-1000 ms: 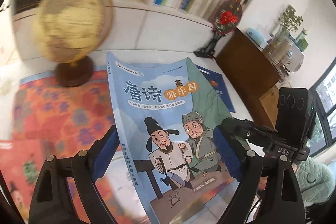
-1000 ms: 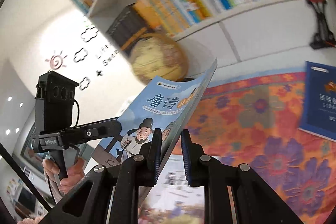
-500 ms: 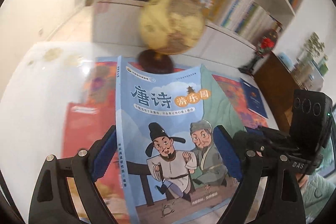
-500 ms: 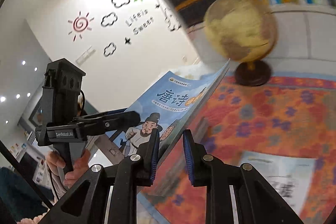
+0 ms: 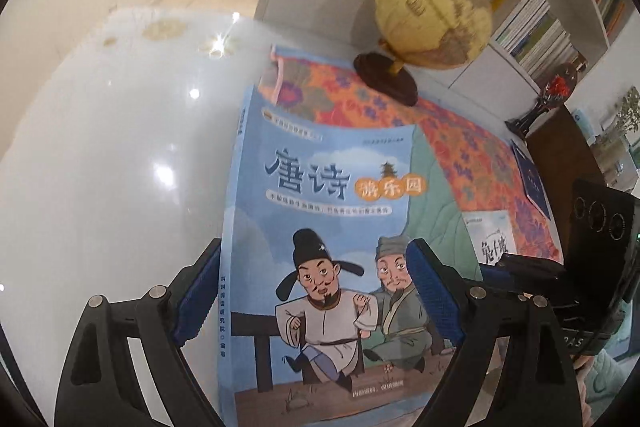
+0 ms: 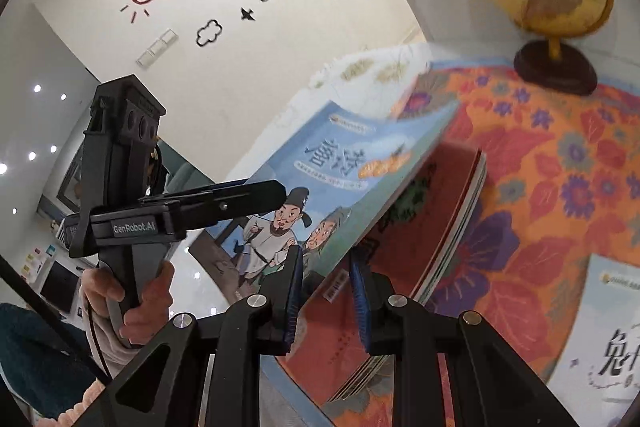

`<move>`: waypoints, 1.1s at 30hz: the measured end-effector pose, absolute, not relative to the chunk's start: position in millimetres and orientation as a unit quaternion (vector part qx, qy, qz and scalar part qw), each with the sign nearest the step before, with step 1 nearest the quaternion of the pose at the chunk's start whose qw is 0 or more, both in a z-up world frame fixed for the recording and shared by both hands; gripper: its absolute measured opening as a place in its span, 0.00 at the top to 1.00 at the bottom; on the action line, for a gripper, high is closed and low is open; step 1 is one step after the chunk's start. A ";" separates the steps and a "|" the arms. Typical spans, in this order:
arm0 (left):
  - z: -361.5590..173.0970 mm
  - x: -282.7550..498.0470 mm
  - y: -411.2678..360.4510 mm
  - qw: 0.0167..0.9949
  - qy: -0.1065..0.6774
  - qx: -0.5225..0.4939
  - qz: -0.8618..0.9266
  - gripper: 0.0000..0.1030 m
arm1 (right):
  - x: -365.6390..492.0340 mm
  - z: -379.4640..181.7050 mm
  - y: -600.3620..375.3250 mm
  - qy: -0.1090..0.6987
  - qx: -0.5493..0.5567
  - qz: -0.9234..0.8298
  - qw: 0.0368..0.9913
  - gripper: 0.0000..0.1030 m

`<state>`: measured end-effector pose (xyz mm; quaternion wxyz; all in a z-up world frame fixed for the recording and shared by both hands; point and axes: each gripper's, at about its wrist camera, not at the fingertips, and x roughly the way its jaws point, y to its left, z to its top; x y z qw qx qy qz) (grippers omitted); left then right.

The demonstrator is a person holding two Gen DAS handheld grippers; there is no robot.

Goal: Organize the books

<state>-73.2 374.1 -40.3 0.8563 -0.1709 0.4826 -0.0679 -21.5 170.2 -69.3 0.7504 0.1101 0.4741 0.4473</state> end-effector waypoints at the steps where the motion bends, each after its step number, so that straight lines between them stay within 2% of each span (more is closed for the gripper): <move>1: -44.5 -72.7 375.2 0.855 0.485 -0.170 -0.067 0.15 | -21.1 -74.7 168.6 0.480 0.114 0.445 0.747 0.78; 8: -58.2 -80.3 375.5 0.853 0.494 -0.154 -0.069 0.15 | -20.9 -100.7 154.7 0.507 0.149 0.426 0.734 0.78; 23: -67.5 -77.3 363.6 0.846 0.520 -0.106 -0.040 0.14 | -26.6 -93.6 159.5 0.512 0.138 0.424 0.734 0.78; 28: -54.6 -81.8 366.9 0.860 0.498 -0.112 -0.010 0.14 | -24.6 -85.1 143.1 0.510 0.154 0.409 0.741 0.78; 33: -19.2 -91.9 357.6 0.889 0.446 -0.100 0.026 0.14 | -28.0 -46.4 83.4 0.464 0.160 0.400 0.774 0.78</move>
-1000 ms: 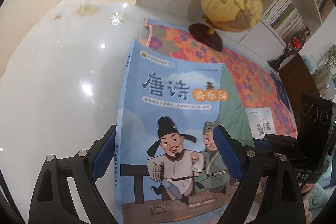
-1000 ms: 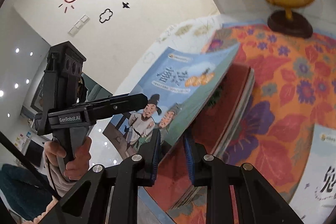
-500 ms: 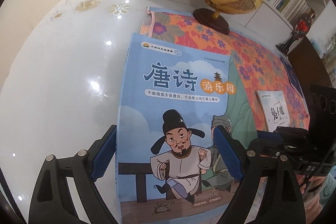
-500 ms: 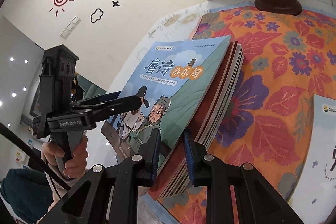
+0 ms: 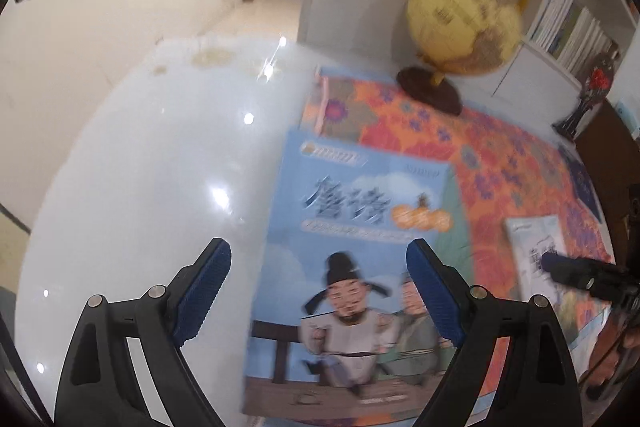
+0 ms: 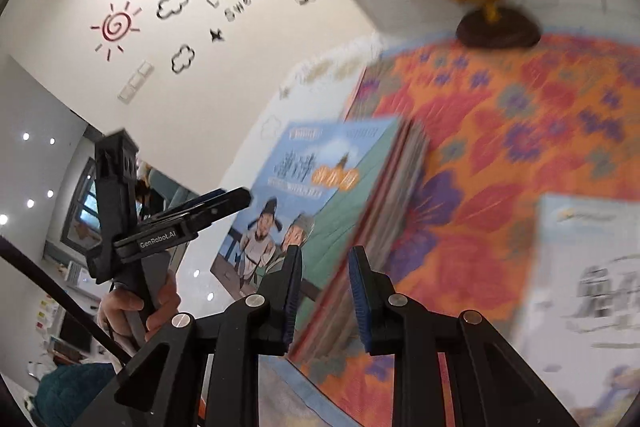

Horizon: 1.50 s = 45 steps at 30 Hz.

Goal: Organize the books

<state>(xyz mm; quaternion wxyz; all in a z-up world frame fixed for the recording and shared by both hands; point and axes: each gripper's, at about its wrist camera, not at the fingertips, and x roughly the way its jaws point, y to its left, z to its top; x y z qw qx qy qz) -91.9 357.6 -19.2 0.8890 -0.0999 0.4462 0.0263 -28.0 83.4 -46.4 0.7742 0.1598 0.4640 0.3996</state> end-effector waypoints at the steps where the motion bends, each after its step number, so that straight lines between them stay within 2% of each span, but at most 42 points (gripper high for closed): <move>1: -11.7 -92.6 349.9 0.893 0.439 -0.099 0.019 0.14 | -29.3 -38.3 69.4 0.454 0.158 0.394 0.784 0.77; 4: 8.0 -90.5 317.9 0.903 0.420 -0.088 0.002 0.13 | -34.4 -8.8 13.0 0.415 0.159 0.369 0.816 0.76; 7: 22.3 -82.4 271.4 0.910 0.405 -0.075 -0.037 0.13 | -46.7 14.5 -47.4 0.380 0.158 0.343 0.845 0.69; 9: 21.6 -74.8 236.0 0.909 0.405 -0.068 -0.070 0.13 | -56.4 19.8 -76.9 0.366 0.161 0.327 0.856 0.53; 10: 17.8 -70.3 221.8 0.905 0.411 -0.068 -0.082 0.13 | -61.7 19.9 -92.3 0.360 0.163 0.320 0.861 0.52; 13: -3.3 -51.7 175.7 0.886 0.444 -0.068 -0.115 0.13 | -73.9 11.9 -143.6 0.349 0.181 0.286 0.874 0.52; 17: -35.3 -40.5 135.0 0.860 0.485 -0.082 -0.138 0.13 | -74.5 -23.6 -182.7 0.387 0.196 0.258 0.863 0.52; 23: -88.1 -47.4 115.4 0.823 0.537 -0.110 -0.146 0.13 | -55.0 -86.5 -161.1 0.477 0.175 0.294 0.810 0.52; 29: -100.3 -55.4 126.2 0.808 0.544 -0.136 -0.179 0.13 | -45.3 -128.3 -133.6 0.535 0.147 0.315 0.770 0.52; 32: -103.5 -56.0 130.1 0.806 0.539 -0.153 -0.192 0.09 | -47.7 -139.8 -127.5 0.535 0.156 0.330 0.762 0.51; 34: -105.0 -59.0 133.2 0.807 0.527 -0.164 -0.211 0.05 | -48.8 -143.8 -129.0 0.518 0.171 0.349 0.762 0.46; 40: -105.8 -64.7 129.8 0.817 0.513 -0.157 -0.213 0.05 | -43.3 -153.8 -141.4 0.495 0.238 0.381 0.743 0.45; 45: -100.4 -80.2 96.3 0.818 0.520 -0.082 -0.232 0.02 | -50.1 -146.1 -129.8 0.482 0.199 0.380 0.763 0.43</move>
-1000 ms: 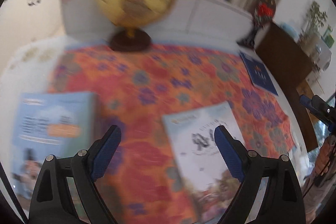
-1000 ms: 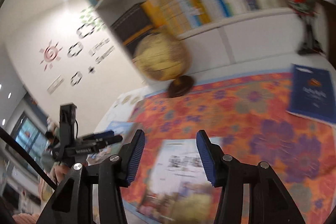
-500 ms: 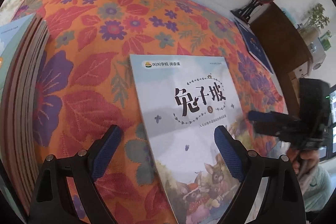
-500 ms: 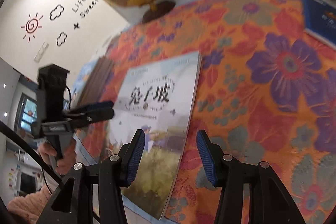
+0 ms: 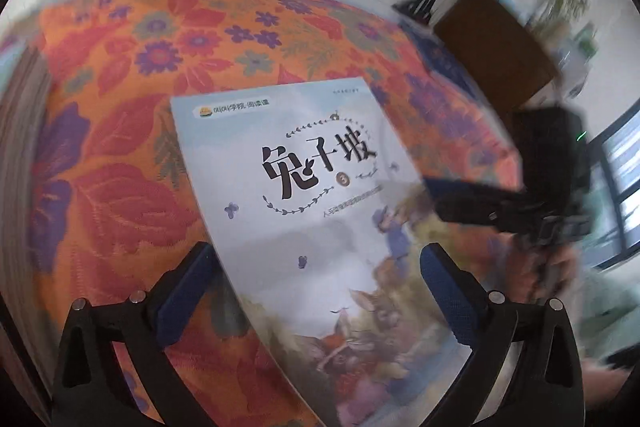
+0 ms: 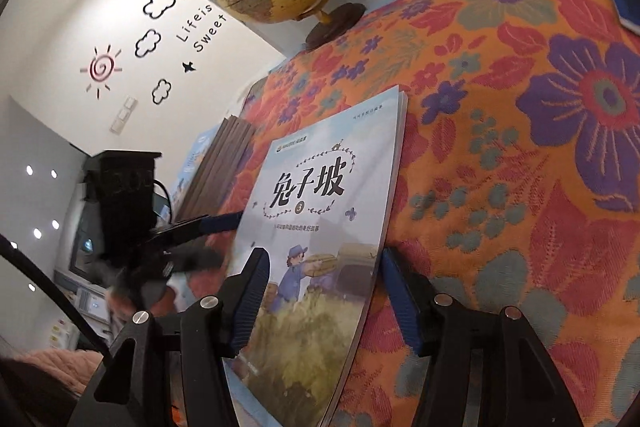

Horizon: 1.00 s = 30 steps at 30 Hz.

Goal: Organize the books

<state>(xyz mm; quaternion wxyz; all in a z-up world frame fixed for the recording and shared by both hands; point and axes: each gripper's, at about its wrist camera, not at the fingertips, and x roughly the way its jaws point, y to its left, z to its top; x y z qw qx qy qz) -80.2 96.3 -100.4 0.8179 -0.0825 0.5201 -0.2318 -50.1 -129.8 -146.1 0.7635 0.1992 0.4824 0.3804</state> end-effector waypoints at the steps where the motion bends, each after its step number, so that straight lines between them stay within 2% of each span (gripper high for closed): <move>1: -101.0 -82.9 90.5 0.822 0.520 -0.063 -0.223 0.02 | -50.4 -146.2 -129.0 0.481 0.195 0.380 0.766 0.43; 8: -103.1 -81.5 98.6 0.817 0.528 -0.067 -0.223 0.02 | -49.1 -149.3 -142.1 0.474 0.258 0.431 0.723 0.43; 13: -104.3 -74.1 119.4 0.799 0.529 -0.143 -0.248 0.02 | -48.7 -156.9 -142.1 0.497 0.272 0.450 0.691 0.41; 16: -100.8 -78.5 111.7 0.805 0.528 -0.116 -0.244 0.02 | -49.9 -156.2 -139.0 0.496 0.264 0.438 0.702 0.43; 17: -99.3 -79.5 111.1 0.807 0.526 -0.116 -0.241 0.02 | -50.2 -156.2 -138.0 0.497 0.257 0.426 0.711 0.49; 18: -98.2 -79.7 111.6 0.807 0.526 -0.118 -0.240 0.02 | -50.0 -157.7 -137.6 0.503 0.248 0.406 0.722 0.65; 20: -94.8 -80.6 112.9 0.809 0.524 -0.119 -0.240 0.02 | -48.6 -162.9 -140.8 0.513 0.250 0.384 0.726 0.81; 30: -75.5 -88.2 114.5 0.823 0.496 -0.118 -0.251 0.02 | -57.1 -141.1 -134.3 0.475 0.231 0.413 0.742 0.82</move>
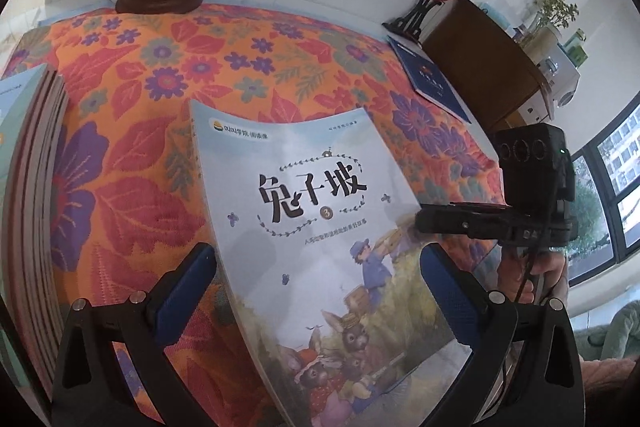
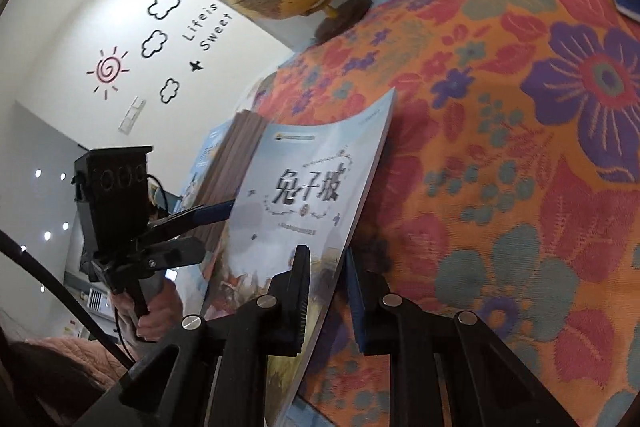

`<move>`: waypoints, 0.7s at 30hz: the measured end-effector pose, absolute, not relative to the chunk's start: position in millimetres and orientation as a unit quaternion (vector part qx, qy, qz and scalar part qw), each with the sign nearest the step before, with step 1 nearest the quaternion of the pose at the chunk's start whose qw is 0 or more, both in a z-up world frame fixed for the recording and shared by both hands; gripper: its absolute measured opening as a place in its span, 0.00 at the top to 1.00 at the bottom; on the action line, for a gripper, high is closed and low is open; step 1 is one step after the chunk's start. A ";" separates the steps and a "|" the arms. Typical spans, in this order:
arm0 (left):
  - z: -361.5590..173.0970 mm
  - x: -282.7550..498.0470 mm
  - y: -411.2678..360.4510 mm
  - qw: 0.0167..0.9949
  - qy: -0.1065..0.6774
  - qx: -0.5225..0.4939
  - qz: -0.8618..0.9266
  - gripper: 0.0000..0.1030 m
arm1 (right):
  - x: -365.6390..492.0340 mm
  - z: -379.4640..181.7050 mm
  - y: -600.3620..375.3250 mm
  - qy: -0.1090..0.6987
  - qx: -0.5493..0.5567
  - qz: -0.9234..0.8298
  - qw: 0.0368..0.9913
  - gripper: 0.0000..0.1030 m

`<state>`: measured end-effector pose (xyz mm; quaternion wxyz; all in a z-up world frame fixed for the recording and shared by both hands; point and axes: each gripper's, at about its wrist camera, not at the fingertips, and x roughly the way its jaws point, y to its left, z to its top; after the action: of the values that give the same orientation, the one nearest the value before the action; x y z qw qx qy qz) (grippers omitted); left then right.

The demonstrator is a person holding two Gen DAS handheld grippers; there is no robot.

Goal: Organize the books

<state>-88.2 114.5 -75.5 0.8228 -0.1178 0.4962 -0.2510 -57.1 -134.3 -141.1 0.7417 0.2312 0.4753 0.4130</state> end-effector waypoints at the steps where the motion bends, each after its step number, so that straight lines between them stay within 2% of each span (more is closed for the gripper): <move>1: -74.3 -88.3 115.0 0.823 0.494 -0.120 -0.252 0.02 | -59.8 -135.7 -132.4 0.463 0.230 0.427 0.742 0.82; 6: -62.7 -92.1 119.1 0.833 0.475 -0.129 -0.252 0.02 | -72.5 -115.4 -123.1 0.423 0.206 0.450 0.759 0.82; 21: -44.9 -101.2 120.2 0.848 0.449 -0.126 -0.252 0.02 | -70.9 -111.3 -126.1 0.415 0.254 0.457 0.744 0.82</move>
<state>-101.2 120.2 -44.9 0.8478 -0.1263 0.4493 -0.2517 -70.9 -126.1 -111.3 0.7445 0.2541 0.4154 0.4568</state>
